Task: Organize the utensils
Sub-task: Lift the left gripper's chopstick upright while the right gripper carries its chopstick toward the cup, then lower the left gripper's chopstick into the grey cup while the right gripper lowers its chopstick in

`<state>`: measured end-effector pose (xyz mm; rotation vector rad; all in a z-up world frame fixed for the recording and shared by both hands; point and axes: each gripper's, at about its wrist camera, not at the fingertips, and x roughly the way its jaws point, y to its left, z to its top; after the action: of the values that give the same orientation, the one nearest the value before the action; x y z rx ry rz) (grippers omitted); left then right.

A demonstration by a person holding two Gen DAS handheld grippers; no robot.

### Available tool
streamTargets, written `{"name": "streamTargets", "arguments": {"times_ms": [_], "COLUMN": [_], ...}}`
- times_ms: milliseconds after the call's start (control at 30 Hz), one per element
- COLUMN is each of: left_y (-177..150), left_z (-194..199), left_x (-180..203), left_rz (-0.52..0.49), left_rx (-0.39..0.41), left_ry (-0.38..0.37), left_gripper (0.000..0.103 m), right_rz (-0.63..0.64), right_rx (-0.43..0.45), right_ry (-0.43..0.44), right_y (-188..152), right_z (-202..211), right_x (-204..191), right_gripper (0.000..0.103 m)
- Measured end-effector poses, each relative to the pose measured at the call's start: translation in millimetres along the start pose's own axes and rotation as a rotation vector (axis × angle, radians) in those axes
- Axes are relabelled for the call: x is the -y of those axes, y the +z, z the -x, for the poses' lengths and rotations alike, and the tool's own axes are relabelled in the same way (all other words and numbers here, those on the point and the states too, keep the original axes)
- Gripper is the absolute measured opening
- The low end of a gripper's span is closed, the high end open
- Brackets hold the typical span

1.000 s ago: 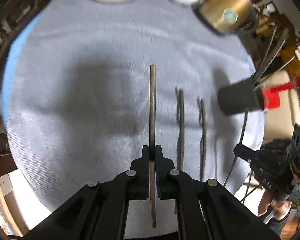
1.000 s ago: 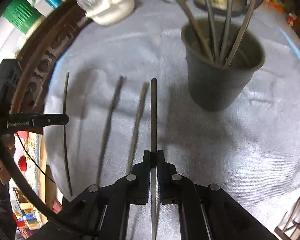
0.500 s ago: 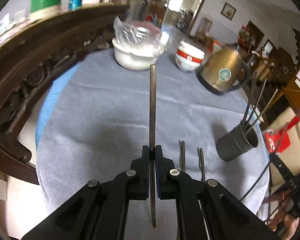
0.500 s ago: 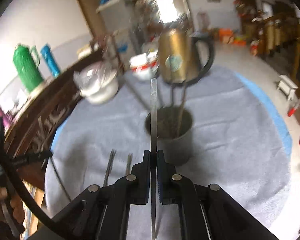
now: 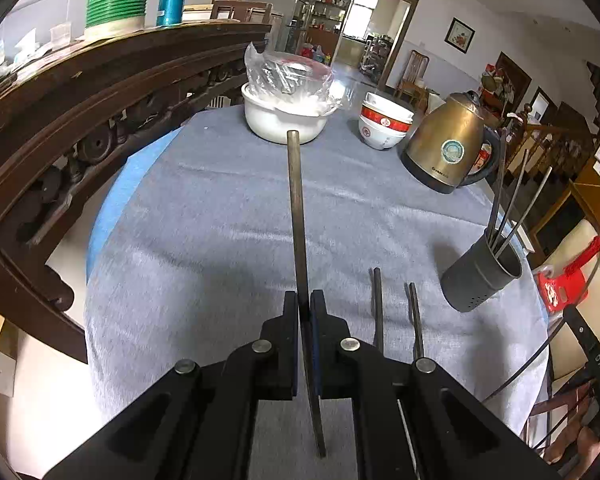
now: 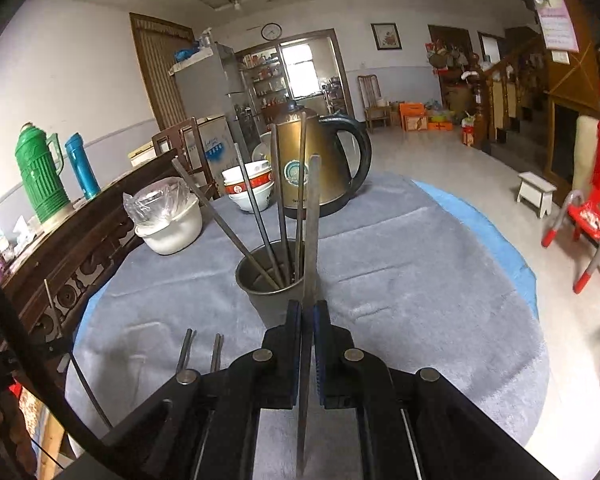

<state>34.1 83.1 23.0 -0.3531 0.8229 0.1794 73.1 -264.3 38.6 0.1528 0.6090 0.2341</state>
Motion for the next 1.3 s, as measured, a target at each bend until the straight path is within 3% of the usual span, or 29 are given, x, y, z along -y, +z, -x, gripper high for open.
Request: {"name": "streamTargets", "arguments": {"times_ms": [233,633,1300], "left_y": [-1.6,19.2,25.5], "left_z": [7.0,8.0,10.8], "left_x": [-5.4,13.2,27.0], "left_rz": [0.023,0.025,-0.004], "left_rx": [0.015,0.161,0.146], "left_ry": [-0.012,-0.015,0.009], "left_gripper": [0.006,0.005,0.005], "right_rz": [-0.002,-0.013,-0.054], "right_rx": [0.006,0.023,0.042], "right_ry": [0.0,0.013,0.059], "right_y": [-4.2,3.1,15.2], "right_z": [11.4,8.5,10.4], "right_x": [3.3,0.1,3.7], "right_gripper": [0.007,0.006,0.006]}}
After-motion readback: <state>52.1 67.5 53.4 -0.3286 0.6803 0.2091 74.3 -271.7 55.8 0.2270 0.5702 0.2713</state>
